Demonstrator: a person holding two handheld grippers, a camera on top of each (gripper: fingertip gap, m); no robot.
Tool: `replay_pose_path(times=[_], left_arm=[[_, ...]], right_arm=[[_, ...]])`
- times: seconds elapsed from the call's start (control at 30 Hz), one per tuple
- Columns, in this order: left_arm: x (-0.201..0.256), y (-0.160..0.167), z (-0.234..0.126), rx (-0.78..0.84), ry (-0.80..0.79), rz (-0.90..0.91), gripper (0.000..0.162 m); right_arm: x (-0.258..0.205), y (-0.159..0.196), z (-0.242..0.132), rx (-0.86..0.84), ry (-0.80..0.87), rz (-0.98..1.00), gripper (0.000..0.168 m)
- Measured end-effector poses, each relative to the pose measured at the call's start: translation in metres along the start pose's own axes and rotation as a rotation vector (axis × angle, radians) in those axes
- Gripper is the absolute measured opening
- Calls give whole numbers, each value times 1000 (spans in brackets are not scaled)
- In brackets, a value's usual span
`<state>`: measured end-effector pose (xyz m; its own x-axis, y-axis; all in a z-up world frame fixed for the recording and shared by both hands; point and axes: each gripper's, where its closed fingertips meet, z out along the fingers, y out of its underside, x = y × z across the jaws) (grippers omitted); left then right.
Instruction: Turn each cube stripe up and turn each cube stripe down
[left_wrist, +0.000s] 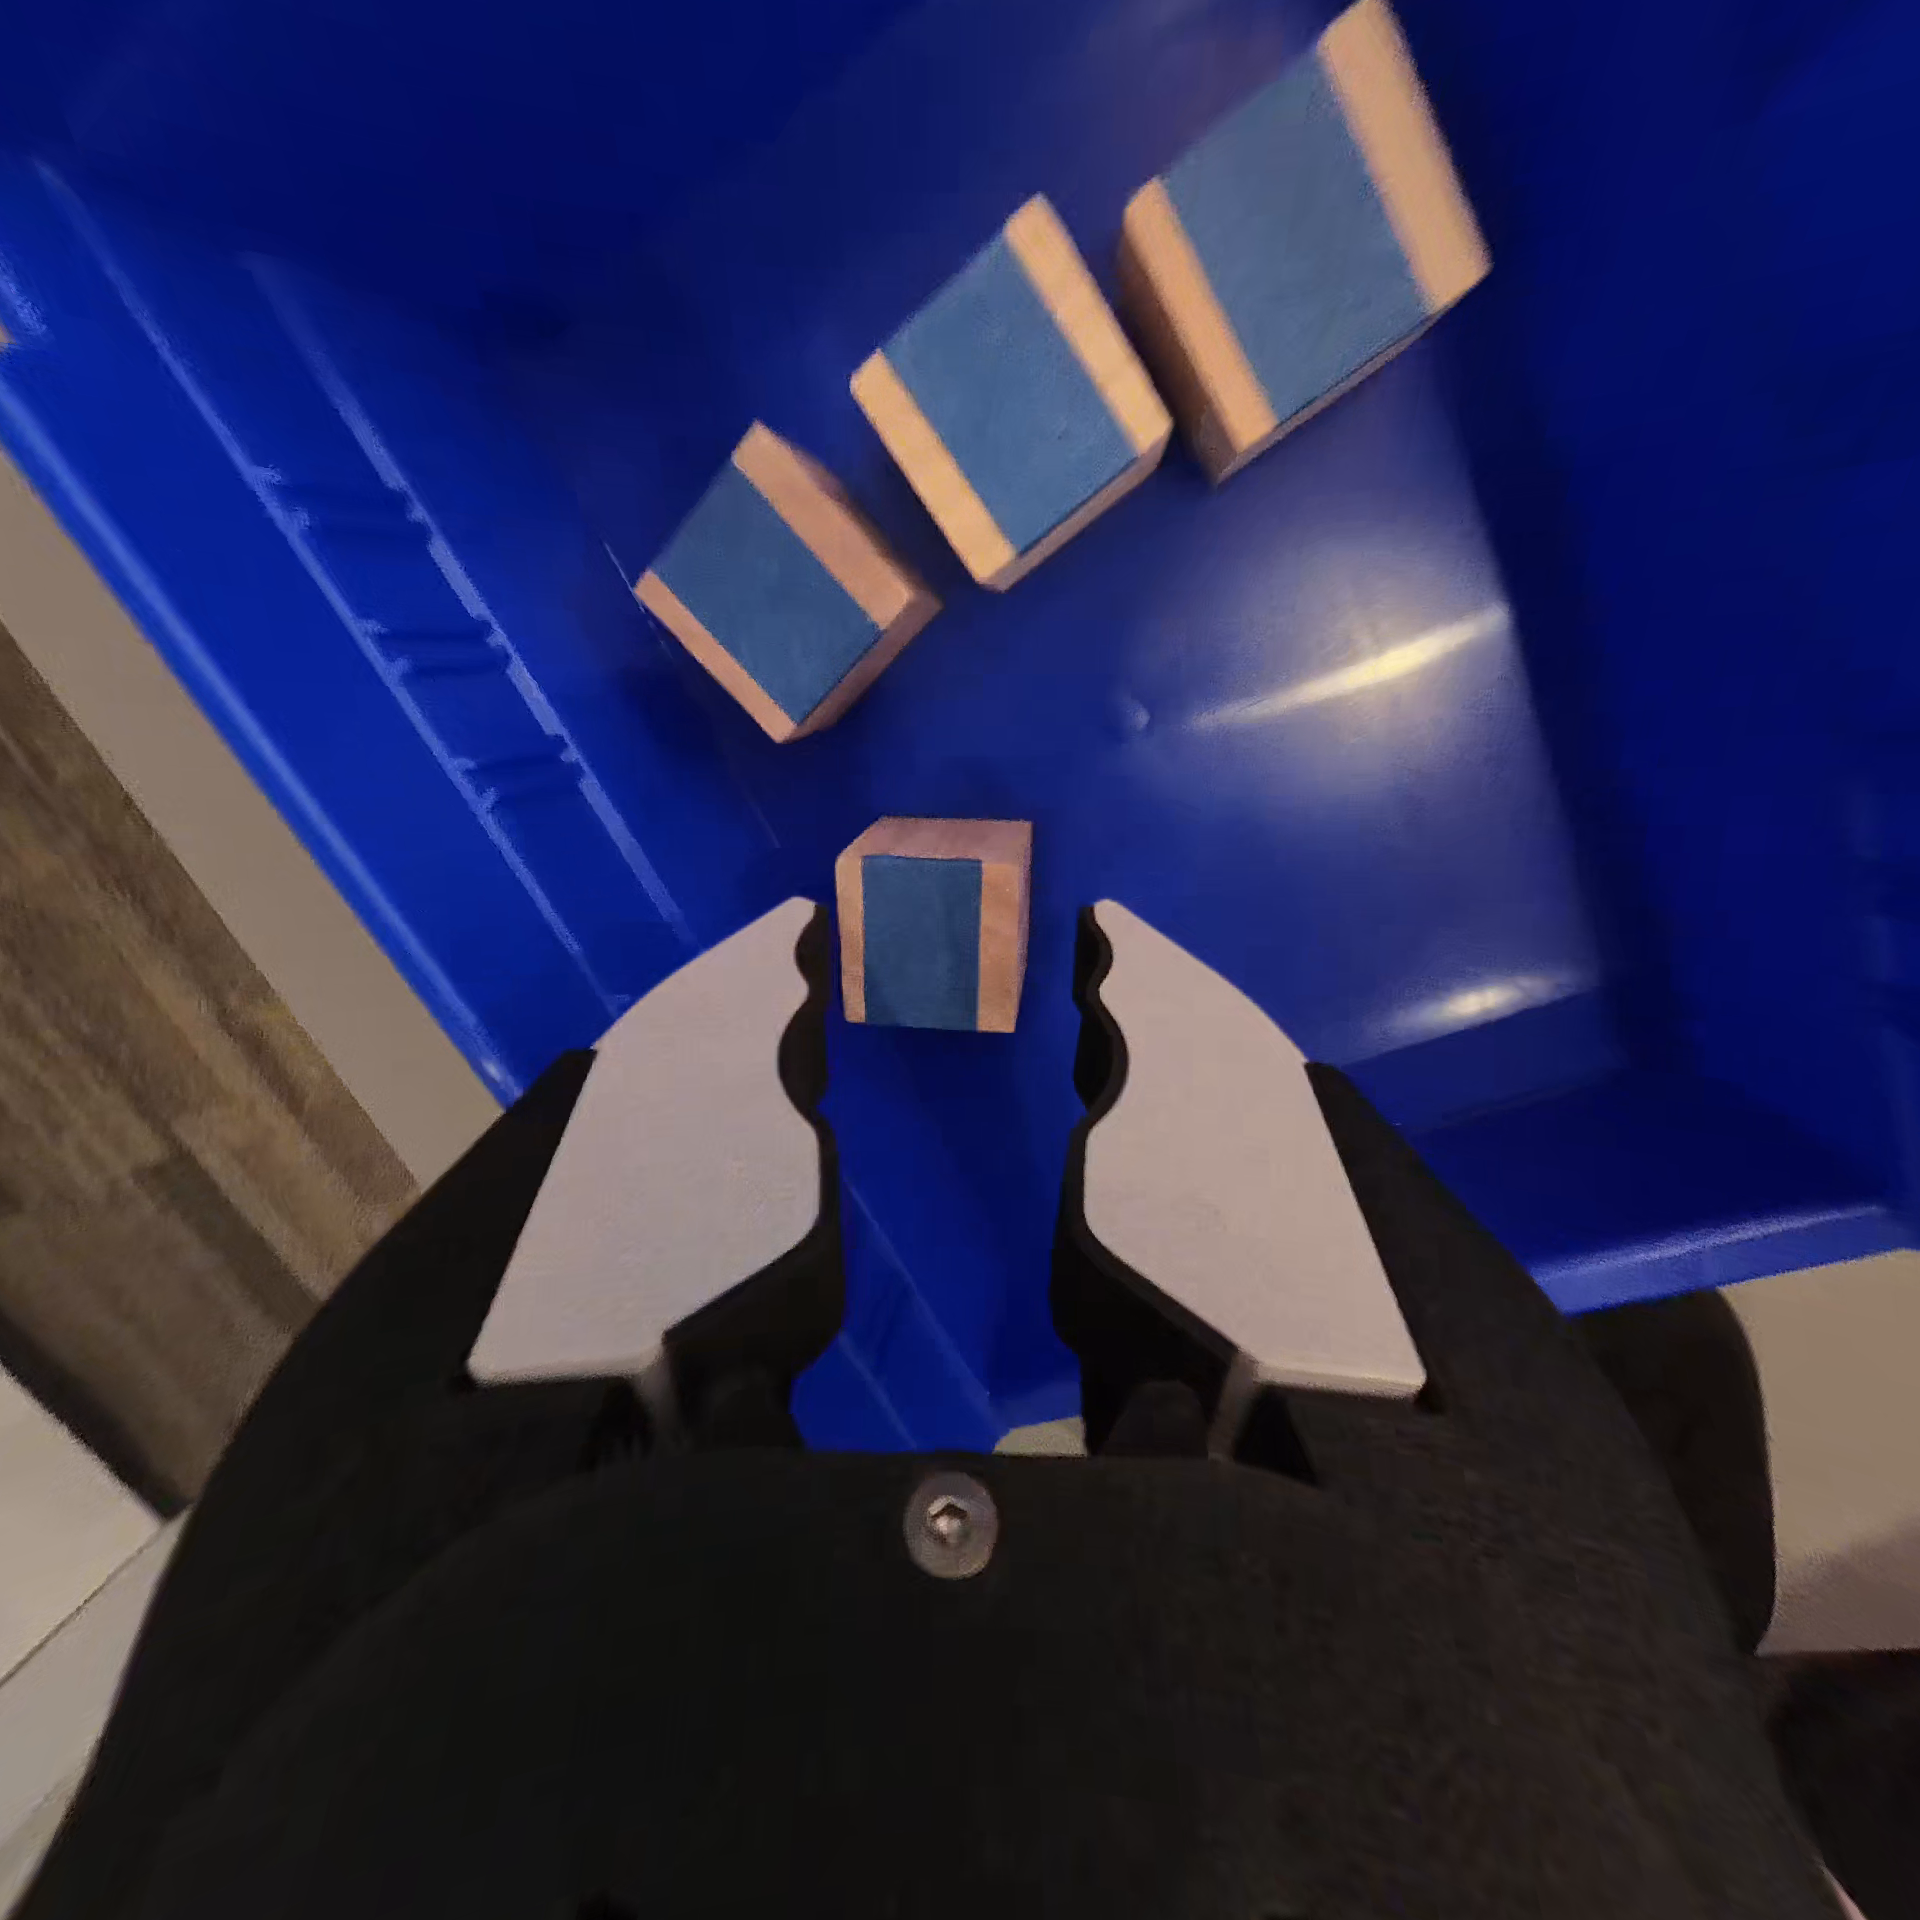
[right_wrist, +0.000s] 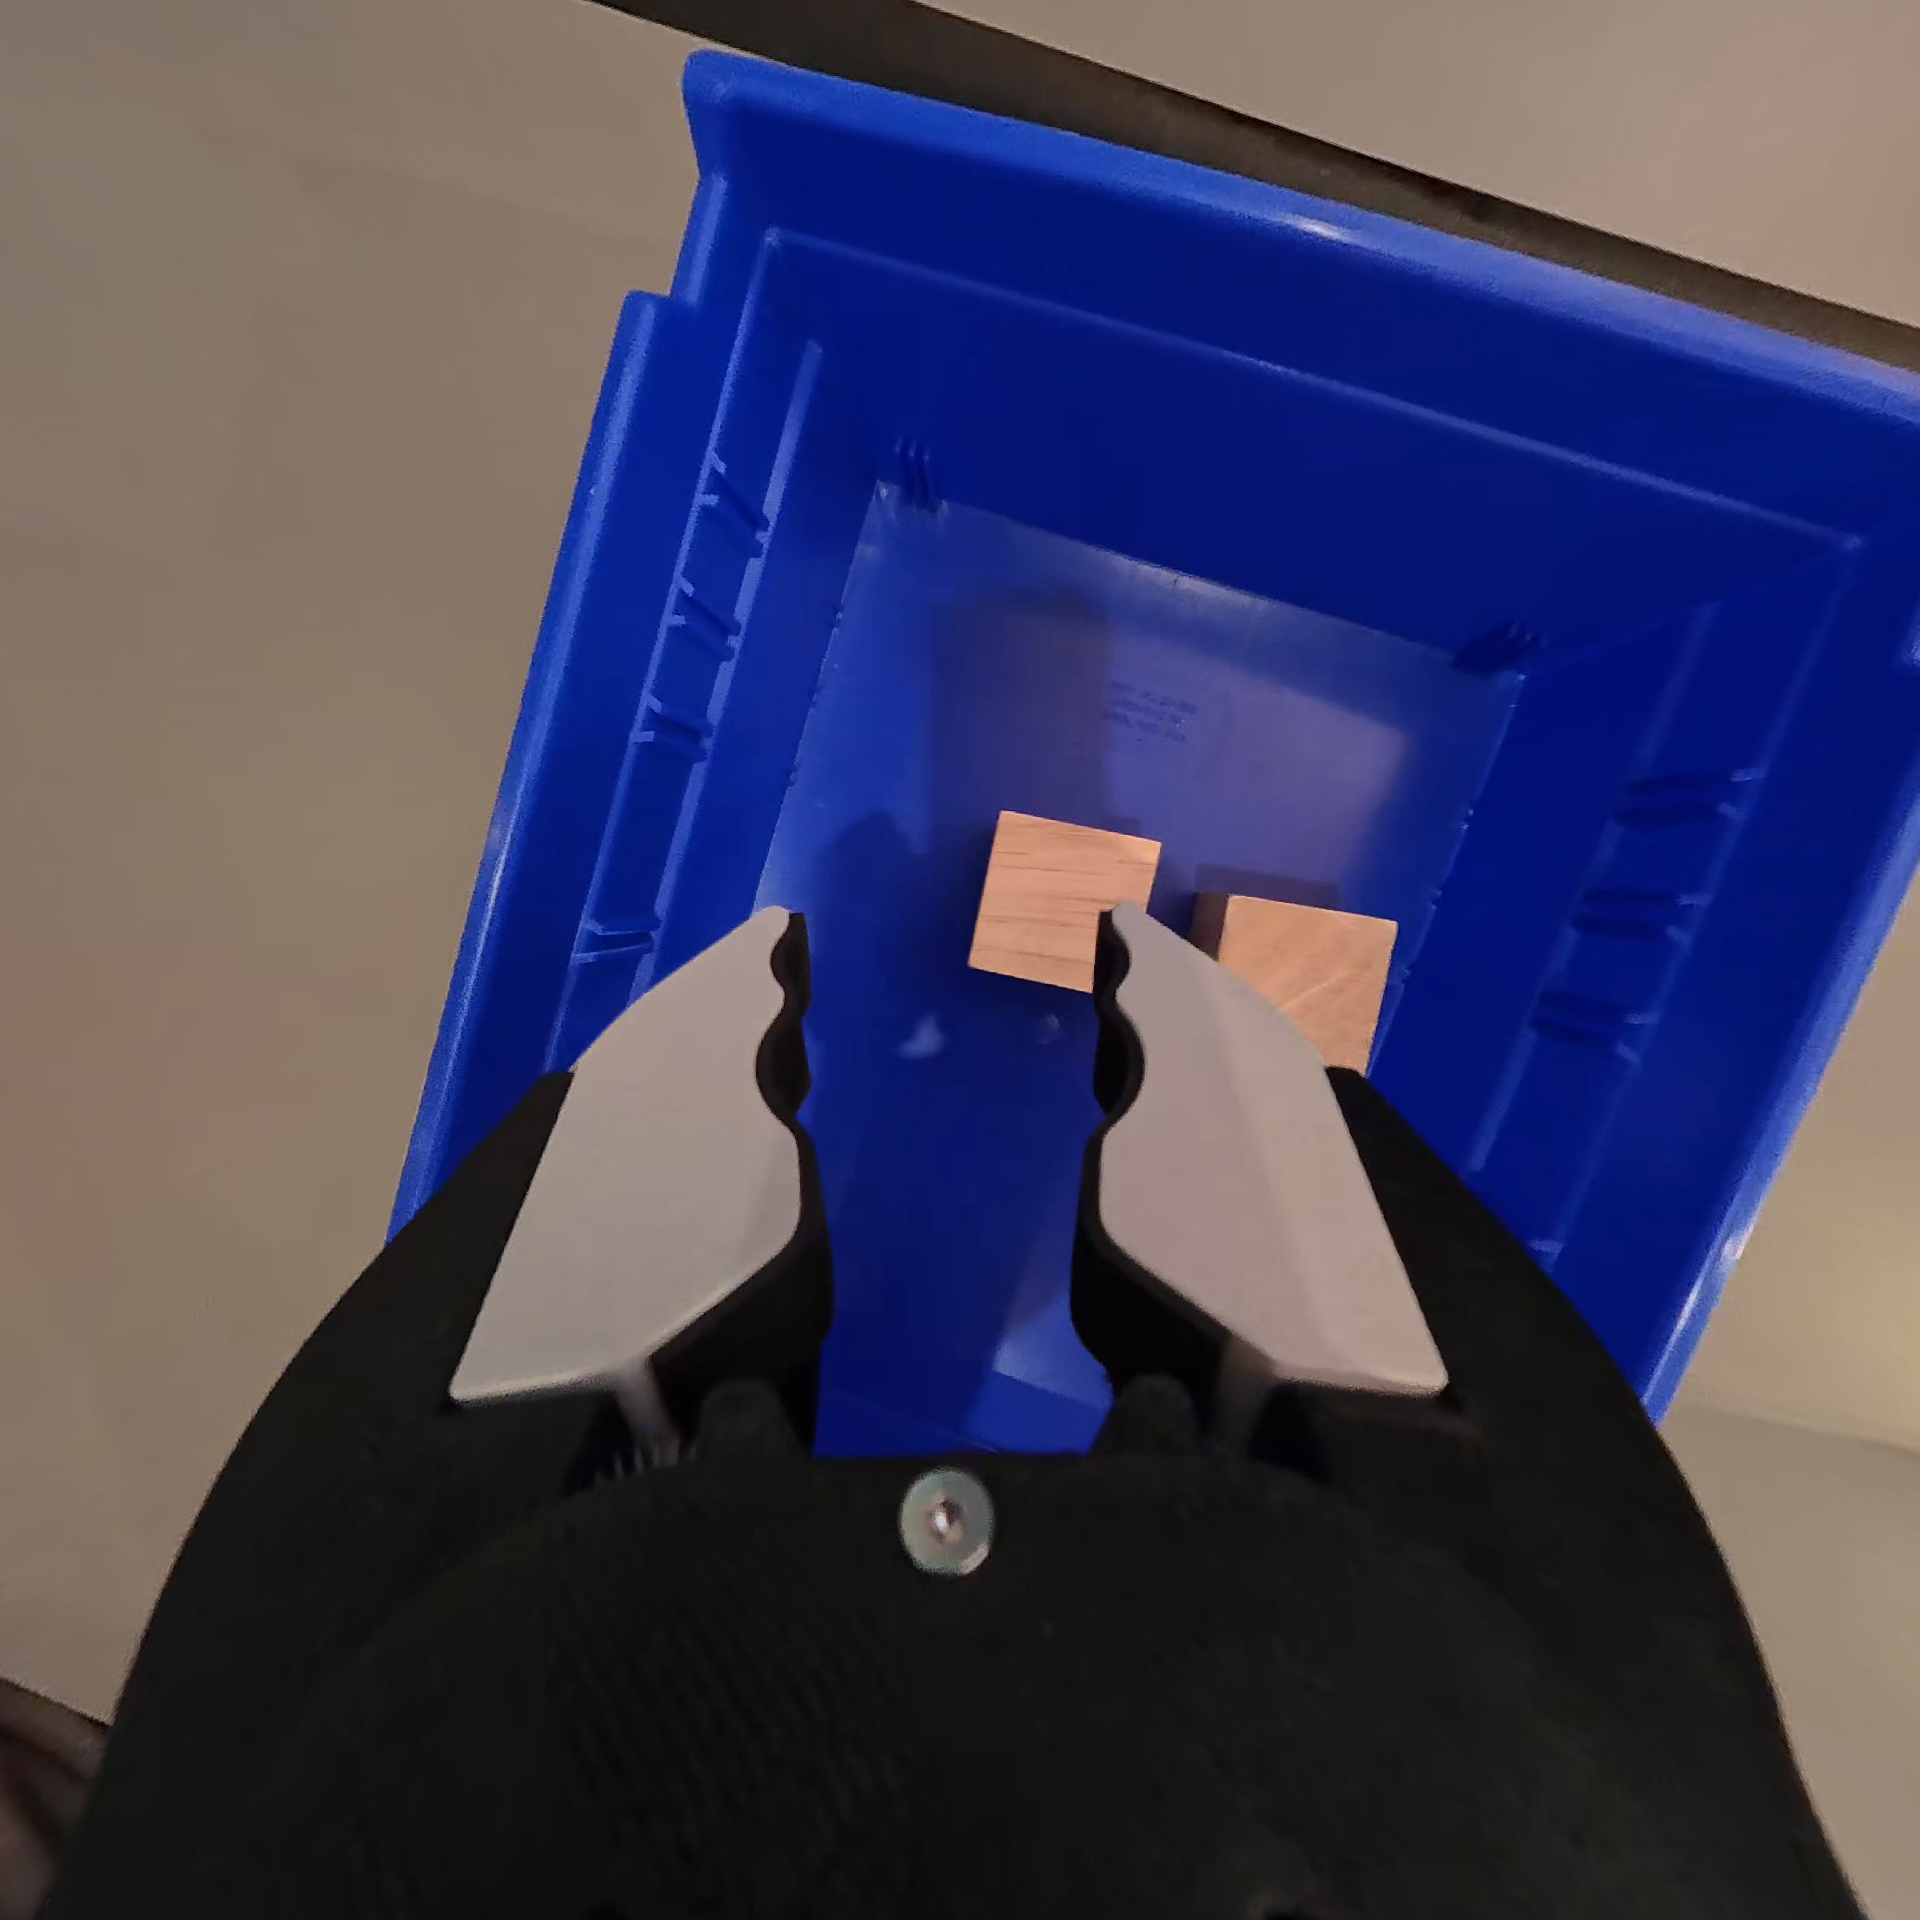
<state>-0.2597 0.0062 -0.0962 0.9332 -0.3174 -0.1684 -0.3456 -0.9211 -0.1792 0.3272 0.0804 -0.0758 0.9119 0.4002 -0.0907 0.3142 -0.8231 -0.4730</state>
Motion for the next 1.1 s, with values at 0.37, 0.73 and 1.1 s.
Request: replay_pose_path(times=[0.37, 0.73, 1.1], left_arm=[[-8, 13, 29, -149, -62, 17, 59], [-4, 24, 46, -248, -35, 2, 47], [25, -19, -27, 99, 55, 73, 46]], right_arm=[[-8, 4, 2, -34, -9, -59, 54], [-12, 7, 4, -58, -8, -86, 54], [-17, -22, -25, 98, 111, -144, 52]])
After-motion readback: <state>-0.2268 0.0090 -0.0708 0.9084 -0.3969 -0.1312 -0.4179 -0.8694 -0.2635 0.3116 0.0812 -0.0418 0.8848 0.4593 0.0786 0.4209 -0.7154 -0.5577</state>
